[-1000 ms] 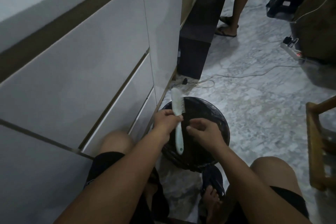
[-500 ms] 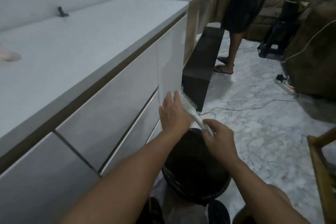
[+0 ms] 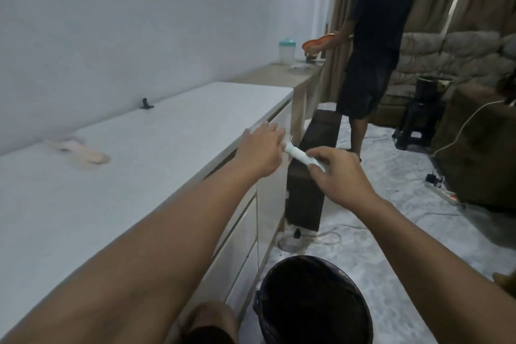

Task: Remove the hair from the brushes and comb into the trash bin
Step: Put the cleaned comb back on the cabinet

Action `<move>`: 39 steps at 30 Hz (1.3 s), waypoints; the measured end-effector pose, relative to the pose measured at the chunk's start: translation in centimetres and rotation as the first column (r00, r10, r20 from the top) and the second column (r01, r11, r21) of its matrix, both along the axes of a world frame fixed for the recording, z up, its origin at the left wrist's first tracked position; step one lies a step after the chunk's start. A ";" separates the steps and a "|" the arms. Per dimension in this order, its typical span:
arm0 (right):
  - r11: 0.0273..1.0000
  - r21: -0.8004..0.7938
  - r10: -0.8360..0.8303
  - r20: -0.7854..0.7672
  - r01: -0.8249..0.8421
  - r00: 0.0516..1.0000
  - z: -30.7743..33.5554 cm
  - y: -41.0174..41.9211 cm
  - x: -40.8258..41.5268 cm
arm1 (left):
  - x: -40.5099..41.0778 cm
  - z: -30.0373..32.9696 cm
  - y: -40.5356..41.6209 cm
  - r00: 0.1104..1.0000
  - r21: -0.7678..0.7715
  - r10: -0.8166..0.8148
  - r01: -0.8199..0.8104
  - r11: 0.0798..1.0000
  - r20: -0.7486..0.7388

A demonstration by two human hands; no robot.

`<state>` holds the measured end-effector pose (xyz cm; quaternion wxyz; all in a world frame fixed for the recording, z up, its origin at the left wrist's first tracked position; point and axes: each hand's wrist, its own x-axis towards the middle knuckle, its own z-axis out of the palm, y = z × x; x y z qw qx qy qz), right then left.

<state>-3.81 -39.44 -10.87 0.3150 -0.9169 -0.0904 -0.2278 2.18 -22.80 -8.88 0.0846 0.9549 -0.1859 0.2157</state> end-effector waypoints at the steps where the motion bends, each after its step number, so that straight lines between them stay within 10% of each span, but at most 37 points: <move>1: 1.000 -0.005 0.013 0.013 -0.012 1.000 0.8 0.6 0.1 | 0.1 1.0 0.7 1.000 0.009 0.005 -0.005 1.000 0.007; 39: 0.889 -0.093 0.443 -0.068 -0.448 0.894 4.4 32.0 11.7 | 4.3 4.7 35.3 0.826 -0.007 0.421 -0.457 0.890 -0.375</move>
